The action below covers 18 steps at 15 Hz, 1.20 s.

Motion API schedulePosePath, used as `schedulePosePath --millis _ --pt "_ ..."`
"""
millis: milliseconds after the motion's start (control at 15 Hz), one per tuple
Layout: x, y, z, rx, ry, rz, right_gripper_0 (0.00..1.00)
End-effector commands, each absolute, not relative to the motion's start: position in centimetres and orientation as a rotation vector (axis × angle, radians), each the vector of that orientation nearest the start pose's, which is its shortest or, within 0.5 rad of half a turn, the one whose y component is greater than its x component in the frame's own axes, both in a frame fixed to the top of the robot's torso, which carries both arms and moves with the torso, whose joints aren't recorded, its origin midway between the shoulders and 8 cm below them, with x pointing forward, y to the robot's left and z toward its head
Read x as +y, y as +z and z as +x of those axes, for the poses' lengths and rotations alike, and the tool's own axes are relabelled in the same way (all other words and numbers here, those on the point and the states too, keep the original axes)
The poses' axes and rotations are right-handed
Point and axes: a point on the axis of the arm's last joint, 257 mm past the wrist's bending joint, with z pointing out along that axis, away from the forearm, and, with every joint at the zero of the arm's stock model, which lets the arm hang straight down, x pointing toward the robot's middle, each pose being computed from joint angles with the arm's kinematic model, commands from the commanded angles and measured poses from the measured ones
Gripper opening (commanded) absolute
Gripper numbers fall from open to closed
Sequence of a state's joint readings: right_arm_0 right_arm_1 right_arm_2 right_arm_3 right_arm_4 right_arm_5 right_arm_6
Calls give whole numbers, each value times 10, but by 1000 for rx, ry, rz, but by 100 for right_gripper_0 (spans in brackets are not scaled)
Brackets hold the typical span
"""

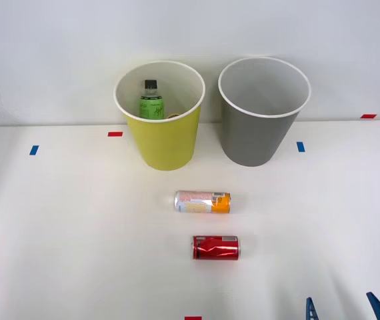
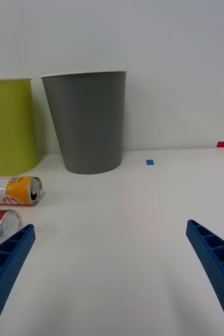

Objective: Put cans in the gray bin, plastic bottles in the light green bin

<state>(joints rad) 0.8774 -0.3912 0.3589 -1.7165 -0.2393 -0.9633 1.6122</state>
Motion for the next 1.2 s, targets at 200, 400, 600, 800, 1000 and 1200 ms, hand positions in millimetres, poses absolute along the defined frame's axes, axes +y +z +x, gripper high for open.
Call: schedulePosePath --millis 200,400,600,800,1000,1200 --pt "-247 -268 215 1404 93 -26 100" --pt "-247 -268 215 1404 93 -26 100" --pt "-247 -268 215 1404 93 -26 100" --pt "-247 -268 215 1404 93 -26 100" --pt "-247 -268 215 1404 93 -26 100" --pt "-247 -268 215 1404 93 -26 100"
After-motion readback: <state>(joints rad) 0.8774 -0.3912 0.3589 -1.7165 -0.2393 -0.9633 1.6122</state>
